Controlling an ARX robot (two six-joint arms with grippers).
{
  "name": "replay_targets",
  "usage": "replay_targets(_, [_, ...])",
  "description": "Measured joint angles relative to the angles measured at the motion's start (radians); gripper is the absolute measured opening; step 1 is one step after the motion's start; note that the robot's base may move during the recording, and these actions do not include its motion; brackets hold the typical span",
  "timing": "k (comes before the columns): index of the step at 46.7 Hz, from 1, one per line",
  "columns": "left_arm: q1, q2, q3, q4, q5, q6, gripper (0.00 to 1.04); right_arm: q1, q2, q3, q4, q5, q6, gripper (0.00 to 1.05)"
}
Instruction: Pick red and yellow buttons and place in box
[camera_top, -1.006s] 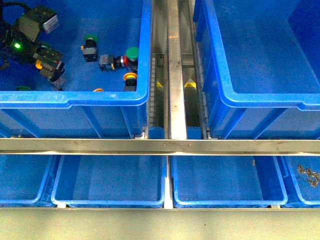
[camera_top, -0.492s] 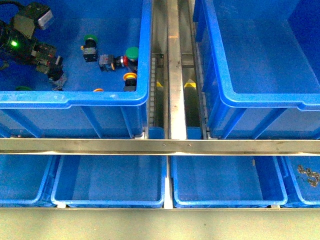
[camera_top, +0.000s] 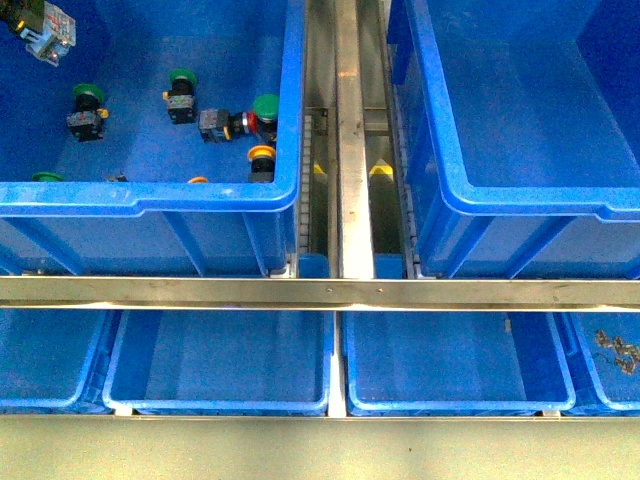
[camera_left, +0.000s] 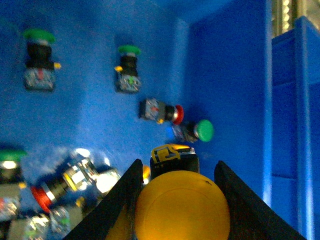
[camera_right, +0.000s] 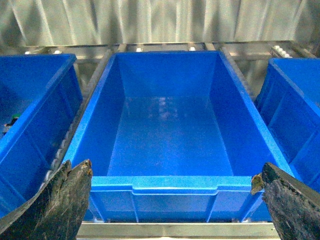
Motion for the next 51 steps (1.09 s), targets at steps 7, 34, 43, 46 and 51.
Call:
replay_targets(7, [-0.030, -0.107, -0.116, 0.006, 0.036, -0.108, 0.34, 0.000, 0.000, 0.000, 0.000, 0.000, 0.000, 0.99])
replay_targets(34, [-0.511, -0.172, -0.123, 0.074, -0.069, -0.411, 0.34, 0.000, 0.000, 0.000, 0.000, 0.000, 0.000, 0.99])
replay_targets(43, [-0.642, -0.093, -0.071, 0.091, -0.142, -0.459, 0.34, 0.000, 0.000, 0.000, 0.000, 0.000, 0.000, 0.99])
replay_targets(46, [-0.659, -0.079, -0.068, 0.091, -0.149, -0.459, 0.34, 0.000, 0.000, 0.000, 0.000, 0.000, 0.000, 0.99])
replay_targets(51, [-0.681, -0.064, -0.066, 0.091, -0.167, -0.459, 0.34, 0.000, 0.000, 0.000, 0.000, 0.000, 0.000, 0.99])
